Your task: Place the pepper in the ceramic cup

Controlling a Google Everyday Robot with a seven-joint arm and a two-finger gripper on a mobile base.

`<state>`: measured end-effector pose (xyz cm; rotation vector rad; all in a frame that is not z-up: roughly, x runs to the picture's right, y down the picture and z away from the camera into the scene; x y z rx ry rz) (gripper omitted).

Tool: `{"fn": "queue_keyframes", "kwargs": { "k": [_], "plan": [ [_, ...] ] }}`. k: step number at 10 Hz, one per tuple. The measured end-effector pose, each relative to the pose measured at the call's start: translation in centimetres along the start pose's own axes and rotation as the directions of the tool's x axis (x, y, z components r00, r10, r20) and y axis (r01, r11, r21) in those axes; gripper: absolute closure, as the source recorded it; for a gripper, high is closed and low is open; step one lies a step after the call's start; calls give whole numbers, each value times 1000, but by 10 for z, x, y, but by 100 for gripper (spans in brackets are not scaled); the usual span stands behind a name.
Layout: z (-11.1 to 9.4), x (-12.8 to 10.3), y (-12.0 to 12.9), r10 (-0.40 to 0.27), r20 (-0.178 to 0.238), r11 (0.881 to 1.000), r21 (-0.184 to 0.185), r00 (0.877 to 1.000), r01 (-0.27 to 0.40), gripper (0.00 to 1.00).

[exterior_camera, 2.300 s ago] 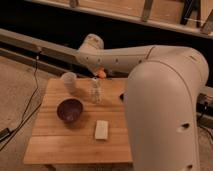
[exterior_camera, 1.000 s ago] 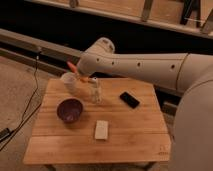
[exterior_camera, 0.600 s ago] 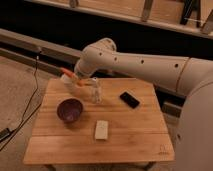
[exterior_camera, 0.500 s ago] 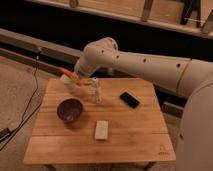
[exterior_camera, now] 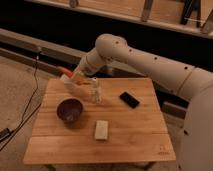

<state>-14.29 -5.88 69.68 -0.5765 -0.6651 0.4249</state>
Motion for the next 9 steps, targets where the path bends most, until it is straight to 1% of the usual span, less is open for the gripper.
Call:
{"fn": "queue_keyframes", "kwargs": {
  "k": [7,9],
  "plan": [
    [0,0,0,1,0,1000,0,1000,-1,100],
    [0,-2,-1,-3,11,1000,2,1000,3,100]
  ]
}}
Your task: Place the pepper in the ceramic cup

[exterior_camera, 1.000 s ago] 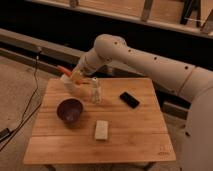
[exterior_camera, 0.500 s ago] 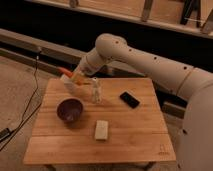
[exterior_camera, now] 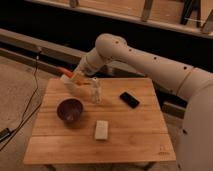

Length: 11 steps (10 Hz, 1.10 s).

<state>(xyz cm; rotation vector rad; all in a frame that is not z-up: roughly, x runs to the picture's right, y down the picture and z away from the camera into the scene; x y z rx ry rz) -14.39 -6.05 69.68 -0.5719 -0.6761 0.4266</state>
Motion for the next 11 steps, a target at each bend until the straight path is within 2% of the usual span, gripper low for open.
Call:
{"fn": "queue_keyframes", "kwargs": {
  "k": [2,3,4,5,6,7,10,11],
  "plan": [
    [-2,-14,-11,-25,88,1000,21,996,23,100],
    [-3,-30,-31,-53,213,997,65,976,40,100],
    [-3,-35,-42,-65,281,995,90,958,41,100],
    [-1,-38,-54,-78,350,993,113,933,40,100],
    [4,-35,-64,-91,419,991,127,904,41,100],
    [11,-34,-67,-100,455,991,128,885,46,100],
    [42,-39,-68,-143,543,990,89,827,113,100],
    [47,-41,-70,-158,558,987,81,814,136,100]
  ]
}}
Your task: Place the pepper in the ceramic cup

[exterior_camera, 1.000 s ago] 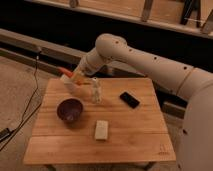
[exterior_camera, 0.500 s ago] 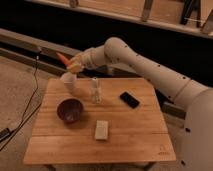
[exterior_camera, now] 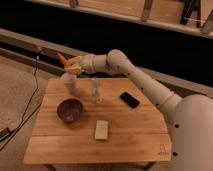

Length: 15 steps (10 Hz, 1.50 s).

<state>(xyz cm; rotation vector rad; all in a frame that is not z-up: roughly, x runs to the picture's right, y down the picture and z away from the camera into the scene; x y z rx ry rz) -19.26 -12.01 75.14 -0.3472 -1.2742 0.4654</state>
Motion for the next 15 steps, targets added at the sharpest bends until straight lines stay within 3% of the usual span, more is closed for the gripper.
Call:
{"fn": "queue_keyframes", "kwargs": {
  "k": [6,10,13,15],
  "plan": [
    [16,29,-18,-3,27,996,-85,1000,5,100],
    [30,46,-27,3,63,988,-156,998,6,100],
    [43,62,-38,7,81,984,-179,997,8,100],
    [51,73,-46,17,83,985,-174,996,-2,100]
  ]
}}
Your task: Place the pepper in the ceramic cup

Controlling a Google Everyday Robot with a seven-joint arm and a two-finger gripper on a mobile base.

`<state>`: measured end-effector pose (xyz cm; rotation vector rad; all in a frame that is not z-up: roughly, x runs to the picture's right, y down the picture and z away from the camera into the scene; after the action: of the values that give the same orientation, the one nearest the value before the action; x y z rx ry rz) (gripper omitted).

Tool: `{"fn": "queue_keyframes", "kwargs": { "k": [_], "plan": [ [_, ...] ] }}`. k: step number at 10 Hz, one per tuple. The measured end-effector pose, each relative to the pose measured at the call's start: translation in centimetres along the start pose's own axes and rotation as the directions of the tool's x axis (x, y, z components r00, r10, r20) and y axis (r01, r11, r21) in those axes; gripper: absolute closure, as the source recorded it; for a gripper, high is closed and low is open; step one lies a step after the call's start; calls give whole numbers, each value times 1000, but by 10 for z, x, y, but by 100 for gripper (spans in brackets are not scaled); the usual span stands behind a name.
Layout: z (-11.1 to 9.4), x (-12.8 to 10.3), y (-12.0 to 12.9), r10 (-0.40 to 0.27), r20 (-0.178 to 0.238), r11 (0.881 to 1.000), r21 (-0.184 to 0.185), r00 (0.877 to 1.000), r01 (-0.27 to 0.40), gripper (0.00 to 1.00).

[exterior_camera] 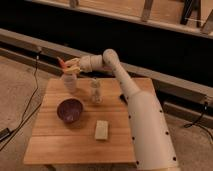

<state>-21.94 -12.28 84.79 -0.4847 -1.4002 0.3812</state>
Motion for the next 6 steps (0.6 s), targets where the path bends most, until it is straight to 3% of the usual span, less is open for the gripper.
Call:
{"fn": "queue_keyframes", "kwargs": {
  "k": [6],
  "plan": [
    [17,30,-16,60,-3,998,23,998,-60,100]
  ]
}}
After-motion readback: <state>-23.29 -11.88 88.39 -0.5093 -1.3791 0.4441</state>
